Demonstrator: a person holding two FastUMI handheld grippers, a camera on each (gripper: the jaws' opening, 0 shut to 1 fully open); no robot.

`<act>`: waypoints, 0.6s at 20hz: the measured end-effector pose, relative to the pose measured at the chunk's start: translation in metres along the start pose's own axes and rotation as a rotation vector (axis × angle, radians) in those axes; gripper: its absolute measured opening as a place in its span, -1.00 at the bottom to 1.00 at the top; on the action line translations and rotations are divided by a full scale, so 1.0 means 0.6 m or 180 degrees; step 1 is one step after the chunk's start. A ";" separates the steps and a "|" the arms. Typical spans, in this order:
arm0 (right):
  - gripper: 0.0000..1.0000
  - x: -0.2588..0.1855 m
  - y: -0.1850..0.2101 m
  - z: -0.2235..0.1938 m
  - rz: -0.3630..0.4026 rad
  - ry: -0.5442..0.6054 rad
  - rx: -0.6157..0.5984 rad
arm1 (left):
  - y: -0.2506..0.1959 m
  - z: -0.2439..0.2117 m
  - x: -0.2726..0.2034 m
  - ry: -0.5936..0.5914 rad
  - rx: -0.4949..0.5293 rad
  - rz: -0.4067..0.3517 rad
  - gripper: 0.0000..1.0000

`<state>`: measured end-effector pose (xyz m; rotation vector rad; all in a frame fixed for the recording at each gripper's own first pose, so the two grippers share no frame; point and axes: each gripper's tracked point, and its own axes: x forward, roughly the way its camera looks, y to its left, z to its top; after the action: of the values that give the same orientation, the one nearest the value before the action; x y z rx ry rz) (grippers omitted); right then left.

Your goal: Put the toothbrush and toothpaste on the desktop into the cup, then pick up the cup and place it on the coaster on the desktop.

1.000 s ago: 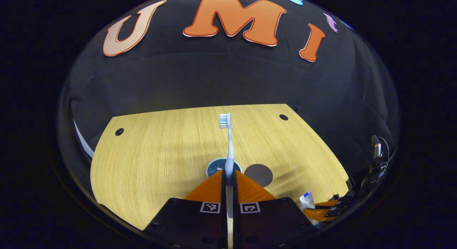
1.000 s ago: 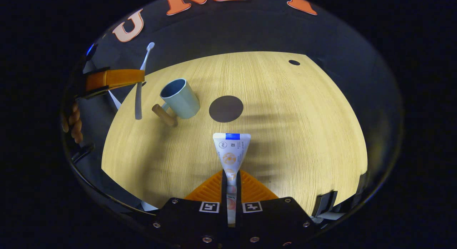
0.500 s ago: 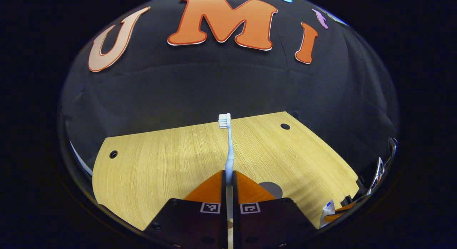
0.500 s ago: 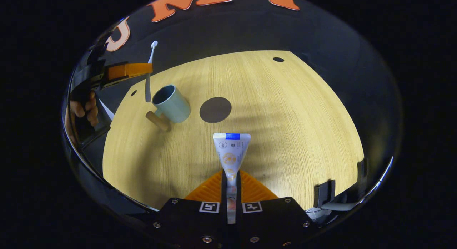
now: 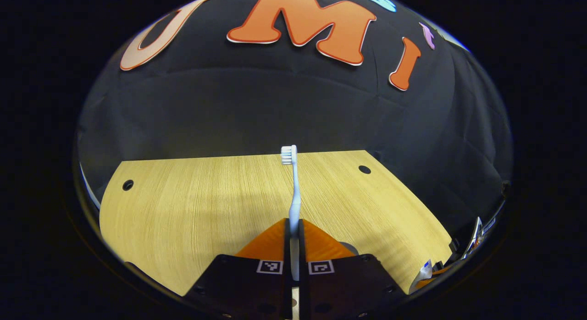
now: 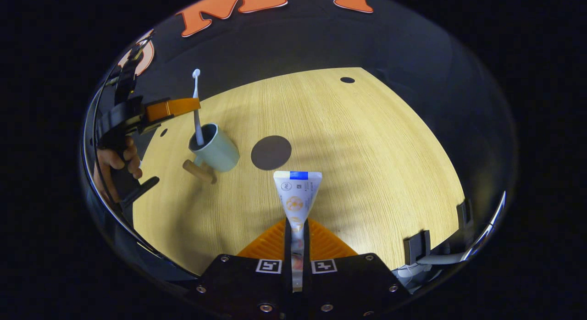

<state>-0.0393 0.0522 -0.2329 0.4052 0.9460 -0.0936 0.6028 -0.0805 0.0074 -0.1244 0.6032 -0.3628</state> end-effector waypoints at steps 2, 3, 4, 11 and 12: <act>-0.82 0.004 0.004 0.003 0.0012 -0.0023 0.0019 | 0.004 -0.009 0.005 0.0037 0.0028 0.0010 -0.89; -0.82 0.009 0.009 0.002 0.0019 -0.0022 0.0029 | 0.004 -0.014 0.009 0.0049 0.0036 0.0001 -0.89; -0.82 0.010 0.010 0.004 0.0023 -0.0023 0.0048 | 0.003 -0.018 0.011 0.0062 0.0039 -0.0009 -0.89; -0.82 0.018 0.017 0.013 0.0009 -0.0034 0.0127 | 0.001 -0.049 0.023 0.0128 0.0171 0.0022 -0.89; -0.82 0.019 0.018 0.015 0.0011 -0.0028 0.0115 | -0.002 -0.056 0.024 0.0157 0.0159 0.0010 -0.89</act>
<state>-0.0233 0.0600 -0.2342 0.4395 0.9360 -0.1093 0.5943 -0.0870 -0.0274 -0.0669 0.6425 -0.3784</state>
